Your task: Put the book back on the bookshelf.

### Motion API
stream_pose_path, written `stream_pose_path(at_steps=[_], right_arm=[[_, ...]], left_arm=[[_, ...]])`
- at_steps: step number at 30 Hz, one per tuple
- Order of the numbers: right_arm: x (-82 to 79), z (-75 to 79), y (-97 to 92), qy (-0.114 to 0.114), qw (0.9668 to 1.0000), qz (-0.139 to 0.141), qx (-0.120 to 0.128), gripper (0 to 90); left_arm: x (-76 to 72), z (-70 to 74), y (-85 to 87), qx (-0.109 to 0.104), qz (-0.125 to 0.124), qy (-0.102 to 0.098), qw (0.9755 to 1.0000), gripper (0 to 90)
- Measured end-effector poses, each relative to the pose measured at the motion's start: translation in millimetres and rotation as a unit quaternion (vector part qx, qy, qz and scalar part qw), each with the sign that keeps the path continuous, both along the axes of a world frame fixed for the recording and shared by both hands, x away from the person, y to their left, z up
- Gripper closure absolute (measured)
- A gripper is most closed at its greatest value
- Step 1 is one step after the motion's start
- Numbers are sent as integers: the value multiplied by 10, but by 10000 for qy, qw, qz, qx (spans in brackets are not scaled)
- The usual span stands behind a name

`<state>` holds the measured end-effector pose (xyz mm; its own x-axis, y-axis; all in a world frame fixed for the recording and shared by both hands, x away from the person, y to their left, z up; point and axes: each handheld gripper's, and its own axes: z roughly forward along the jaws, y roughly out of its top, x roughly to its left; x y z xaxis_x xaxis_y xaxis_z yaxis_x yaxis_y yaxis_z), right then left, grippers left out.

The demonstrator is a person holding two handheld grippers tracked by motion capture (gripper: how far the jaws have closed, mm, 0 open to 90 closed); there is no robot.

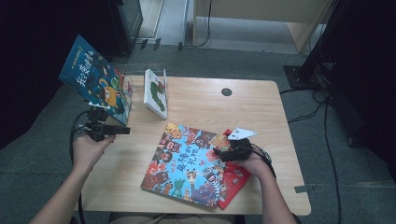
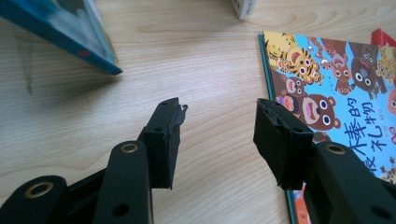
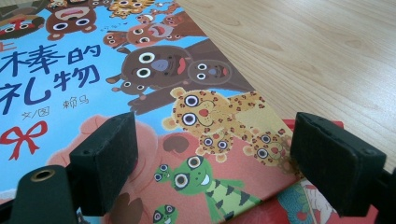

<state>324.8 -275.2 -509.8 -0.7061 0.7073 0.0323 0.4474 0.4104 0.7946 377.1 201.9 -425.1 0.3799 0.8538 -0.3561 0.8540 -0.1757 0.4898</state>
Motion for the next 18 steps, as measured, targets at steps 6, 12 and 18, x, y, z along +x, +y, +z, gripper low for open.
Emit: stream_pose_path(at_steps=[6, 12, 18], right_arm=[[19, -1, 7, -23, 10000, 32, -22, 148], [23, -1, 7, -23, 10000, 37, -22, 149], [20, -2, 8, -22, 10000, 28, -17, 149]], left_arm=[[-7, -100, -62, -30, -51, -98, 9999, 512], [2, -228, -143, -3, -151, -155, 9998, 509], [38, -368, -209, 63, -200, -227, 9995, 506]])
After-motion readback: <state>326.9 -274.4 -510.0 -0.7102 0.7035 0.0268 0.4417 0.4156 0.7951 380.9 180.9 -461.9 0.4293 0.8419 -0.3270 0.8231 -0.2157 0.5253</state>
